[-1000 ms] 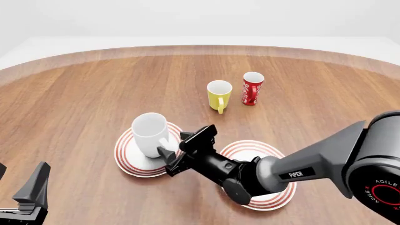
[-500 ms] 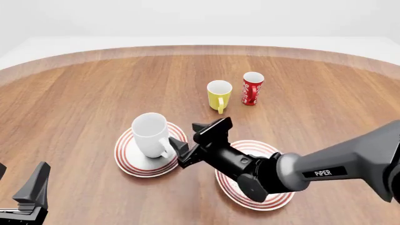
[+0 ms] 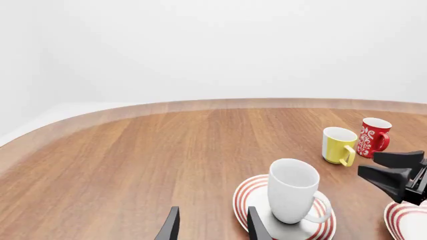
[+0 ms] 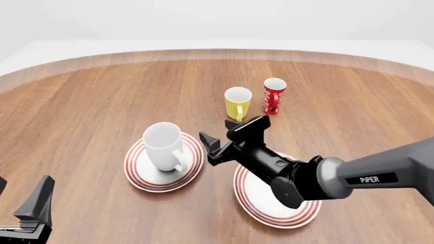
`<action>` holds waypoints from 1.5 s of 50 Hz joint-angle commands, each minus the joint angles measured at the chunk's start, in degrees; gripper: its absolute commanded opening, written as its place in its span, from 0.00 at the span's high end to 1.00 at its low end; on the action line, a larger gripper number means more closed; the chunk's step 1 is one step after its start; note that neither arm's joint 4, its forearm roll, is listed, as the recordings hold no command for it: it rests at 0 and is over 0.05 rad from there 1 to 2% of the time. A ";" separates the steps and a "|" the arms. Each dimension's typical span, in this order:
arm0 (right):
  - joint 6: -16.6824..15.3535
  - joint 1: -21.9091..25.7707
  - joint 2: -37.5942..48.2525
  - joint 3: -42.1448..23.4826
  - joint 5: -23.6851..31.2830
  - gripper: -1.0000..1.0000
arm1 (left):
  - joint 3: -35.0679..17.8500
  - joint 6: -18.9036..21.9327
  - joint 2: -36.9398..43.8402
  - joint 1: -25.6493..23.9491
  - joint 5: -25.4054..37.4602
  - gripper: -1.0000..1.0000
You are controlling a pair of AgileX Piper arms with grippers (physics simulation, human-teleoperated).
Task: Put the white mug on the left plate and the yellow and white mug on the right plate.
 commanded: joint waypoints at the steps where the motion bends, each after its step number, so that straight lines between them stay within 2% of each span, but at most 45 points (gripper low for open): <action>1: -0.32 -3.39 -1.79 0.25 -0.77 0.00 | 0.00 0.00 0.00 0.00 0.00 0.00; 12: -0.76 -4.63 -1.62 -0.08 -0.81 0.00 | 0.00 0.00 0.00 0.00 0.00 0.00; 13: -1.17 -7.47 -1.86 -0.76 -0.65 0.00 | 0.00 0.00 0.00 0.00 0.00 0.00; 18: -1.16 -7.85 -1.81 -0.93 -0.70 0.00 | 0.00 0.00 0.00 0.00 0.00 0.00; 19: -0.12 -9.16 -1.63 -1.46 -0.65 0.00 | 0.00 0.00 0.00 0.00 0.00 0.00; 34: -1.01 -11.58 -0.68 -2.29 -1.74 0.00 | 0.00 0.00 0.00 0.00 0.00 0.00; 35: -0.41 -13.87 0.01 -3.02 -1.94 0.00 | 0.00 0.00 0.00 0.00 0.00 0.00; 43: -0.53 -16.33 1.10 -4.18 -2.19 0.00 | 0.00 0.00 0.00 0.00 0.00 0.00; 68: -0.50 -17.44 5.53 -10.13 0.83 0.00 | 0.00 0.00 0.00 0.00 0.00 0.00; 75: -0.48 -17.58 7.84 -13.55 2.90 0.00 | 0.00 0.00 0.00 0.00 0.00 0.00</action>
